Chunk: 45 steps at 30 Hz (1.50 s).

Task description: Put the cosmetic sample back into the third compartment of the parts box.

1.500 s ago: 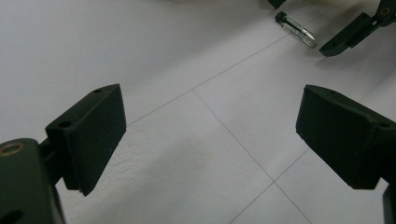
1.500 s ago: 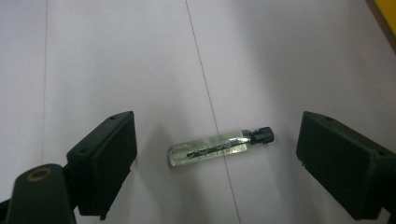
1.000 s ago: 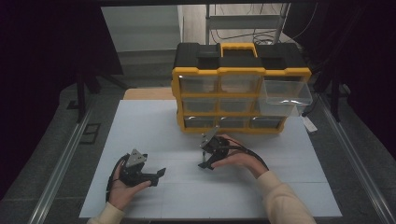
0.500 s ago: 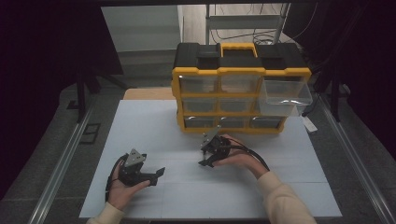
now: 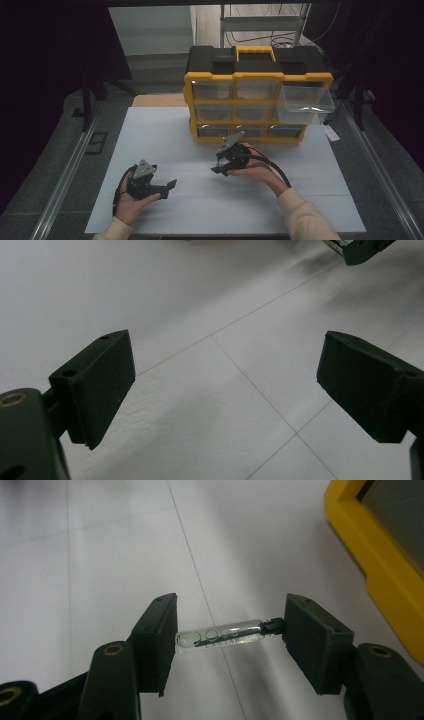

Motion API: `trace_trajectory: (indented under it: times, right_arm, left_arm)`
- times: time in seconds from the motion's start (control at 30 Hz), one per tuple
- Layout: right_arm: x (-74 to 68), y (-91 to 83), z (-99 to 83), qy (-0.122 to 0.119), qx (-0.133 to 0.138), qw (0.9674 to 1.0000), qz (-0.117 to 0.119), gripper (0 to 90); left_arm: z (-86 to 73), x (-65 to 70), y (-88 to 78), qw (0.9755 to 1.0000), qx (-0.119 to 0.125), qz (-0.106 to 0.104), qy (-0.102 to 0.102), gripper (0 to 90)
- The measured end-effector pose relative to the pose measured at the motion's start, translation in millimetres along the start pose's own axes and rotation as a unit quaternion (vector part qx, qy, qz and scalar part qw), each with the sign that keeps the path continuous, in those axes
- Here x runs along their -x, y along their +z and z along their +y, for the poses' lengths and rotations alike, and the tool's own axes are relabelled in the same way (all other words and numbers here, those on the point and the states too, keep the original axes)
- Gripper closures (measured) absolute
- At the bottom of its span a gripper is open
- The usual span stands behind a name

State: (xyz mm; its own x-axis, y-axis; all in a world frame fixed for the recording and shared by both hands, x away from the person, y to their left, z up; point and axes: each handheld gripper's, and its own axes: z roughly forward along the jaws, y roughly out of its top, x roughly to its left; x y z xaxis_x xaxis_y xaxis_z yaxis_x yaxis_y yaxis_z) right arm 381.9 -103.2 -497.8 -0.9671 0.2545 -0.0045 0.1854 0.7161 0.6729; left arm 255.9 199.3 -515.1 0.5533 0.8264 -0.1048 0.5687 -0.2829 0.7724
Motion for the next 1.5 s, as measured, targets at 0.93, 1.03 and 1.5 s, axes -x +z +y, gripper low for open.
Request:
trace_trajectory:
  times: [0.93,1.03,1.5]
  right_arm:
    - [-16.0,-32.6,-20.2,0.076,0.067,0.9938,-0.047,40.4]
    - [-19.1,-36.0,-24.0,0.085,0.07,0.9924,-0.056,40.4]
    - [-25.6,-54.6,-41.2,0.115,0.091,0.9853,-0.087,40.3]
  left_arm:
    - [0.1,0.7,-0.4,1.0,0.005,0.002,-0.003,9.5]
    - [0.2,0.8,-0.3,1.0,0.005,0.002,-0.003,9.6]
    - [0.4,1.7,-0.1,1.0,0.006,0.002,-0.004,9.6]
